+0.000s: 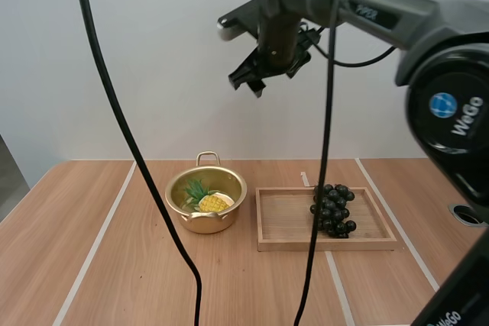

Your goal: Open the pot, put the pineapple inside, and close it

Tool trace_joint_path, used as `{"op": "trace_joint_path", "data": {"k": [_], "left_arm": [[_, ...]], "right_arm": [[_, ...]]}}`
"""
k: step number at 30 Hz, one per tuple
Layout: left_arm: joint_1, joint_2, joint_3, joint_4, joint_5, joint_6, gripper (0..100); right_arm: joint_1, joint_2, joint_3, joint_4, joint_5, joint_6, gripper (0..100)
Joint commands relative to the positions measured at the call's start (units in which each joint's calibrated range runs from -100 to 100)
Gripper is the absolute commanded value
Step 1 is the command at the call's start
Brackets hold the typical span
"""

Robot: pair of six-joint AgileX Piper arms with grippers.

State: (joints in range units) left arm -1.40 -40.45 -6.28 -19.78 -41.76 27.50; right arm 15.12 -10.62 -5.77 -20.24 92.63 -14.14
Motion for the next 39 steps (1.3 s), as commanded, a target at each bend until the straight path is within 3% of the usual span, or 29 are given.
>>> {"op": "trace_joint_path", "data": {"k": [1,8,17,21,29,39], "left_arm": [[0.21,-0.20,-0.37,-0.98,0.45,0.16,0],[0.21,-0.20,-0.37,-5.03,1.49,-0.04,0],[0.21,-0.20,-0.37,-5.76,12.95,-0.19,0],[0.21,-0.20,-0.37,-5.76,23.21,-0.19,0],[0.21,0.55,-0.37,-5.76,54.99,-0.19,0],[0.21,0.67,0.32,-5.65,80.44,-0.19,0]], "right_arm": [[-2.40,-5.79,-0.39,-0.68,-5.26,2.22,100],[-7.54,-15.88,-0.39,-0.68,-15.12,4.75,100],[-10.24,-22.24,-0.39,-0.68,-19.33,7.13,100],[-10.32,-22.97,-0.07,-0.68,-19.33,7.13,100],[-10.32,-23.50,-0.09,-1.18,-19.61,7.13,100],[-10.32,-28.73,-0.09,-2.72,-29.73,7.24,100]]}}
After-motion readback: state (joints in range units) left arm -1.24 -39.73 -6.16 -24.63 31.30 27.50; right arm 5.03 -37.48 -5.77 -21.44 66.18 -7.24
